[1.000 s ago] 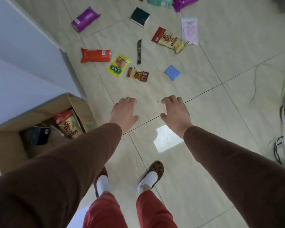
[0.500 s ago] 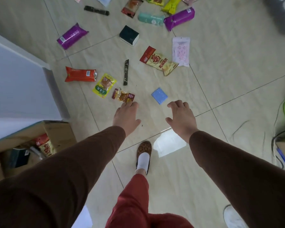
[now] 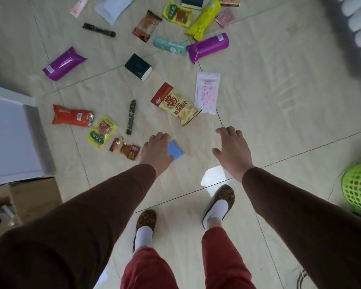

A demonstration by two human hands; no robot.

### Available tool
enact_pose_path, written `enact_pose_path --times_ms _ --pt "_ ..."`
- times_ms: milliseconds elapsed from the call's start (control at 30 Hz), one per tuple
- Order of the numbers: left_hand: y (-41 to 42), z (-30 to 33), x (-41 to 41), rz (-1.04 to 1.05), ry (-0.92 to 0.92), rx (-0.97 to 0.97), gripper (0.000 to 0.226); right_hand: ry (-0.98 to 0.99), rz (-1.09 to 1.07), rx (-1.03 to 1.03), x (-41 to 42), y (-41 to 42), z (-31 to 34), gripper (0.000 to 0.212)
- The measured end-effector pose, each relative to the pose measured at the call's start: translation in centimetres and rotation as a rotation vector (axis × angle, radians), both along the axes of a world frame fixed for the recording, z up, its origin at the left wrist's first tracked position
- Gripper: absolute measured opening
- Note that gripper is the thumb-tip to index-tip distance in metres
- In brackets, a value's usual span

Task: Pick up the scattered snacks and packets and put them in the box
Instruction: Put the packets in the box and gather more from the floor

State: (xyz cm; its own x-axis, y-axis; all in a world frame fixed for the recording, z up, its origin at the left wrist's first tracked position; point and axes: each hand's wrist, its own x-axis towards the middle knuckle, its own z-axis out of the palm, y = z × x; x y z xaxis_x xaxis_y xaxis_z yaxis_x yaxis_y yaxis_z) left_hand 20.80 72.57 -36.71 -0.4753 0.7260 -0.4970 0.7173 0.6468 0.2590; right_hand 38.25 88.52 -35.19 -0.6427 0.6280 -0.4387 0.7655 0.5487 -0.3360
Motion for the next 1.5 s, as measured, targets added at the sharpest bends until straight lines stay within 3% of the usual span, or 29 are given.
enact_pose_path --times_ms 233,467,900,1100,1267,1400,1500 --pt "8.4 -1.6 1.0 0.207 -0.073 -0.018 0.056 -0.007 0.043 0.0 -1.3 11.4 -1.4 0.055" --pt "13.3 -5.3 -2.2 0.339 -0.087 -0.033 0.058 -0.035 0.069 -0.044 -6.8 17.8 -5.2 0.054" --pt "17.8 -20.0 -8.9 0.705 -0.15 -0.175 0.067 -0.263 0.048 -0.181 -16.6 23.9 -21.3 0.066" --pt "18.6 -28.0 -9.7 0.995 -0.217 -0.234 0.08 -0.381 -0.187 -0.292 -18.8 24.9 -30.2 0.092" --pt "19.5 -32.6 -9.9 1.311 -0.306 -0.116 0.085 -0.358 -0.479 -0.436 -19.7 24.1 -34.8 0.115" --pt "20.2 -33.9 -9.4 1.532 -0.353 0.088 0.069 -0.223 -0.561 -0.473 -20.0 23.2 -35.6 0.101" --pt "20.9 -32.9 -9.3 1.579 -0.371 0.124 0.062 -0.162 -0.573 -0.499 -20.0 23.3 -35.4 0.068"
